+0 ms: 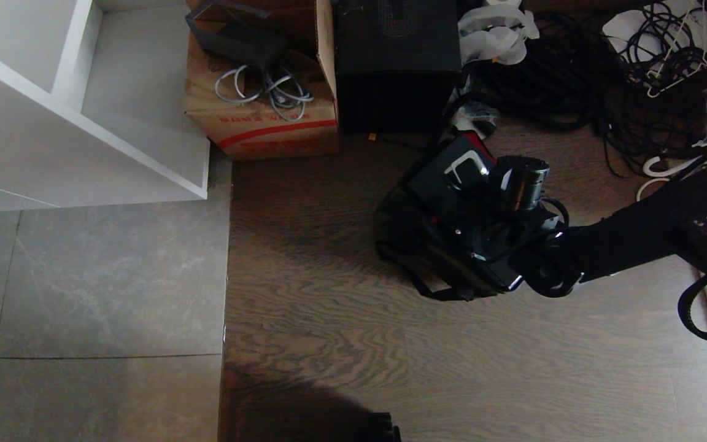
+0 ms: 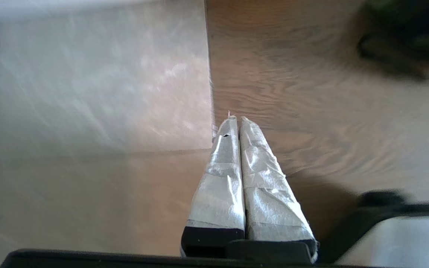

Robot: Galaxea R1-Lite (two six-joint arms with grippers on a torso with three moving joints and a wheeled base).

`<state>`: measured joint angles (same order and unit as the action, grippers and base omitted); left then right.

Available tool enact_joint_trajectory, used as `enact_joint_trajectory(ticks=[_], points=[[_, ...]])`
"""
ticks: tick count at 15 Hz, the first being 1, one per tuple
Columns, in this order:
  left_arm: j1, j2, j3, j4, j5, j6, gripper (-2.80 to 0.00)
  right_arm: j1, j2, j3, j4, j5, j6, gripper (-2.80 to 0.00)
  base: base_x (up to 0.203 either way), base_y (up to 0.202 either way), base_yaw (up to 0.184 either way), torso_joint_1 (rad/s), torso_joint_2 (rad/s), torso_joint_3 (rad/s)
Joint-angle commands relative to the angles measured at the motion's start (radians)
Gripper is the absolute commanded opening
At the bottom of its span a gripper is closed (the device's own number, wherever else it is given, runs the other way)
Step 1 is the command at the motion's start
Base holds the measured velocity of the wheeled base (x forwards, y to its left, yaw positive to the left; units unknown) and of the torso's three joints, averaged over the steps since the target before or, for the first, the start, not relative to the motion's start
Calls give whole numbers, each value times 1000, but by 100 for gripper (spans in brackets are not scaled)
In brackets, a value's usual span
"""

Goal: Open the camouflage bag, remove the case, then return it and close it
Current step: Lift the black box

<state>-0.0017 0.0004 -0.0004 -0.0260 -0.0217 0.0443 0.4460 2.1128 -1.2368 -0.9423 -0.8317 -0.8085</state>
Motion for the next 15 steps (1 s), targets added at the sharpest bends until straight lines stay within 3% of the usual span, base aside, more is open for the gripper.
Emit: enact_joint_trajectory(ticks=[1, 6, 12, 15], points=[[0, 0, 10, -2, 28, -66, -280, 0, 7, 10, -6, -4, -3, -280, 0, 0, 0, 0, 0, 0], [0, 0, 10, -2, 28, -73, -280, 3, 28, 11, -37, -6, -15, -280, 0, 0, 0, 0, 0, 0], [0, 0, 10, -2, 28, -73, -280, 1, 64, 29, -131, 4, -85, -280, 0, 0, 0, 0, 0, 0], [0, 0, 10, -2, 28, -73, -280, -21, 78, 5, -114, 31, -106, -280, 0, 0, 0, 0, 0, 0]])
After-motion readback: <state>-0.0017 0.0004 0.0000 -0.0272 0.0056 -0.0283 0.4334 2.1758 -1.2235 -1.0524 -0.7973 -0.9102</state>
